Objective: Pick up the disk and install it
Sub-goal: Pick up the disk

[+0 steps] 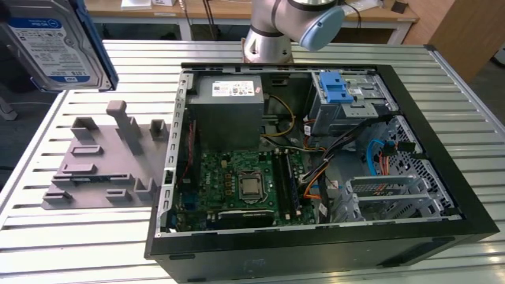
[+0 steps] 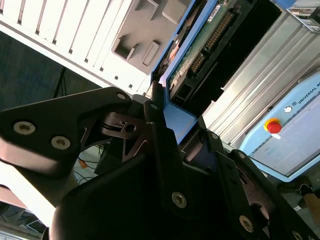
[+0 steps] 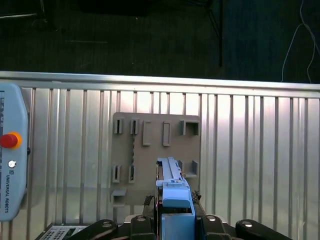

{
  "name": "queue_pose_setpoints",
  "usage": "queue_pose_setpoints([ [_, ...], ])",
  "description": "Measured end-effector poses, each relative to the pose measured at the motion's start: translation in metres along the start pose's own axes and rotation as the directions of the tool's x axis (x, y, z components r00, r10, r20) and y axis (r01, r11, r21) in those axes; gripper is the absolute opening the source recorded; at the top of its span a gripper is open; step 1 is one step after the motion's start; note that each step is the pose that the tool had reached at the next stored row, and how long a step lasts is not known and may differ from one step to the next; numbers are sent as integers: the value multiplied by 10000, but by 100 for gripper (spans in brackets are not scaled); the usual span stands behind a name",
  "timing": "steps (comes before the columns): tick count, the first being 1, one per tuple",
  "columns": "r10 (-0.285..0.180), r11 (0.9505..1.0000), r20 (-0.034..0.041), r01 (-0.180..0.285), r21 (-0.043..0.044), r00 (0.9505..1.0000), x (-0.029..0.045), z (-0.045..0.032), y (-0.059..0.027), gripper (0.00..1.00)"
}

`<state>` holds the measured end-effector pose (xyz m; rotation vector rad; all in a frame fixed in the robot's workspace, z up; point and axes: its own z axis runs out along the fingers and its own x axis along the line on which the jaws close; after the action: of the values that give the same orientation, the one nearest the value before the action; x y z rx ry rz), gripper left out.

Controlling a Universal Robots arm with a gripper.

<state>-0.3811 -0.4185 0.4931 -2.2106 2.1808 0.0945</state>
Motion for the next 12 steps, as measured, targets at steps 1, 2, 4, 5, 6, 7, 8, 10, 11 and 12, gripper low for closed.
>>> queue_pose_setpoints([
  [1, -13, 10000, 6, 13, 0, 10000, 2, 1, -6, 36],
  [2, -27, 10000, 13, 27, -1, 10000, 4, 1, -12, 36],
  [4, -54, 10000, 25, 54, -3, 10000, 7, 2, -24, 36],
  [5, -67, 10000, 32, 67, -3, 10000, 9, 3, -30, 36],
  [6, -81, 10000, 39, 81, -4, 10000, 10, 3, -36, 36],
  [7, -94, 10000, 45, 94, -5, 9999, 12, 3, -42, 36],
  [8, -107, 9999, 51, 107, -5, 9999, 14, 4, -48, 36],
  [10, -135, 9999, 64, 135, -8, 9999, 17, 5, -60, 36],
  [11, -148, 9999, 70, 148, -8, 9999, 19, 5, -66, 36],
  [12, -161, 9999, 77, 162, -9, 9998, 21, 6, -72, 36],
])
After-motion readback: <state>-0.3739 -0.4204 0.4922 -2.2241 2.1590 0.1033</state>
